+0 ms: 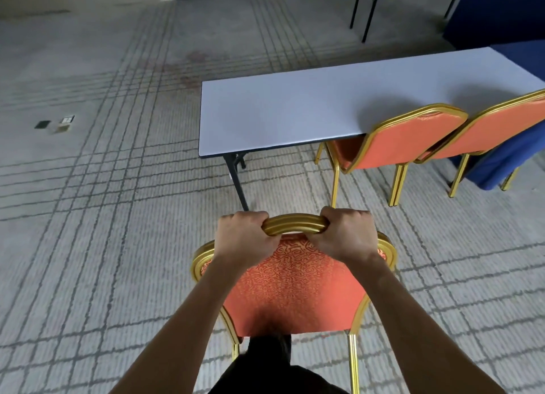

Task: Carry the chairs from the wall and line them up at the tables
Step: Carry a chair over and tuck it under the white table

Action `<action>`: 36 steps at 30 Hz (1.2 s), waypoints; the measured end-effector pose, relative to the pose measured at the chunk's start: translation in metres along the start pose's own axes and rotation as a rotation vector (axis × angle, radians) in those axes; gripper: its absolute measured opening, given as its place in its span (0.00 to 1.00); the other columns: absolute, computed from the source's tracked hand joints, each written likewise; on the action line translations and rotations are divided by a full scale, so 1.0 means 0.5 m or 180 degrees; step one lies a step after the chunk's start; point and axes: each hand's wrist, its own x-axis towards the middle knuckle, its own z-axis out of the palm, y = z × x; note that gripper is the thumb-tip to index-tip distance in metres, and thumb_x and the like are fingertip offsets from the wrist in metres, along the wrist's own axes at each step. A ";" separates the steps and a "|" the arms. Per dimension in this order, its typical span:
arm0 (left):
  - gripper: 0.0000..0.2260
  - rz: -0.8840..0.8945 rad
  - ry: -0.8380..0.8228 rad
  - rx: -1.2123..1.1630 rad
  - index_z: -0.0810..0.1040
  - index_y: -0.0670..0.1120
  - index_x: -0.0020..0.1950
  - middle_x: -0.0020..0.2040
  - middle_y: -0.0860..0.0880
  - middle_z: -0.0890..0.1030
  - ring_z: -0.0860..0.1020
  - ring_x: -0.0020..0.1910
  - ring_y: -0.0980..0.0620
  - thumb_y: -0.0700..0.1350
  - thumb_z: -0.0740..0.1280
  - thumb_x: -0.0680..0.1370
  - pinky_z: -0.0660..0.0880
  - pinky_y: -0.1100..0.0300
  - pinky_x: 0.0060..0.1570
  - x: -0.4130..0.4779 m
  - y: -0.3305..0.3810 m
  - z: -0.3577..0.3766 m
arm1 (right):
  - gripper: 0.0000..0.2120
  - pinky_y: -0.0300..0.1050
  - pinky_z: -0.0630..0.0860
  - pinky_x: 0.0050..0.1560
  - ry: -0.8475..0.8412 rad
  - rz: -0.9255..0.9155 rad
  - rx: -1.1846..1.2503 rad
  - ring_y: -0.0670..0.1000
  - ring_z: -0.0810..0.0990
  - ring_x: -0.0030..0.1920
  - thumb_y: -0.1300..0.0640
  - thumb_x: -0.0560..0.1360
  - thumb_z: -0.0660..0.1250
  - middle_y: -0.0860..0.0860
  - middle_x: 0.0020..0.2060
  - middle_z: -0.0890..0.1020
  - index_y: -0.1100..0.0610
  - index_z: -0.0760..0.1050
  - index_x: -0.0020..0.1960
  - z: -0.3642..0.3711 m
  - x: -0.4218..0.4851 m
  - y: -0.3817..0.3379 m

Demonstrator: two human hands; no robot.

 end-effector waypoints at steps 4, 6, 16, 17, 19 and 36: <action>0.15 0.0016 -0.0045 -0.0102 0.70 0.51 0.32 0.27 0.56 0.70 0.72 0.28 0.53 0.61 0.61 0.71 0.71 0.58 0.37 0.159 -0.039 0.037 | 0.18 0.38 0.67 0.28 0.0037 0.0026 0.0041 0.52 0.73 0.20 0.36 0.67 0.62 0.46 0.21 0.73 0.49 0.67 0.30 0.069 0.135 0.039; 0.15 0.0054 -0.0046 -0.0186 0.67 0.52 0.31 0.25 0.57 0.67 0.70 0.27 0.53 0.60 0.63 0.71 0.72 0.58 0.36 0.238 -0.054 0.044 | 0.18 0.38 0.66 0.29 0.0033 0.0090 0.0046 0.53 0.74 0.21 0.36 0.66 0.61 0.47 0.21 0.74 0.50 0.70 0.30 0.096 0.204 0.058; 0.19 0.0102 -0.0326 -0.0084 0.62 0.51 0.31 0.28 0.56 0.69 0.71 0.31 0.53 0.55 0.70 0.72 0.63 0.59 0.38 0.562 -0.071 0.036 | 0.17 0.37 0.64 0.29 -0.0070 0.0169 -0.0121 0.54 0.74 0.21 0.39 0.65 0.69 0.47 0.22 0.75 0.52 0.72 0.30 0.176 0.492 0.148; 0.18 0.0035 -0.0344 -0.0099 0.64 0.51 0.31 0.28 0.56 0.69 0.71 0.32 0.53 0.54 0.70 0.72 0.64 0.59 0.38 0.589 -0.072 0.037 | 0.17 0.37 0.64 0.29 -0.0073 0.0125 -0.0128 0.53 0.74 0.21 0.39 0.65 0.69 0.47 0.22 0.75 0.52 0.73 0.30 0.186 0.518 0.156; 0.16 -0.0133 -0.0343 -0.0083 0.66 0.52 0.32 0.28 0.56 0.69 0.70 0.31 0.54 0.54 0.70 0.73 0.66 0.58 0.39 0.648 -0.079 0.048 | 0.17 0.37 0.63 0.29 -0.0070 0.0056 -0.0169 0.53 0.74 0.21 0.39 0.65 0.69 0.47 0.22 0.75 0.51 0.73 0.29 0.212 0.576 0.175; 0.14 -0.0576 -0.0206 0.0047 0.74 0.50 0.35 0.28 0.54 0.73 0.74 0.32 0.51 0.57 0.68 0.74 0.73 0.58 0.42 1.136 -0.089 0.123 | 0.17 0.39 0.63 0.31 -0.0592 -0.0157 0.0161 0.49 0.67 0.23 0.40 0.70 0.68 0.44 0.21 0.67 0.50 0.70 0.32 0.391 1.048 0.382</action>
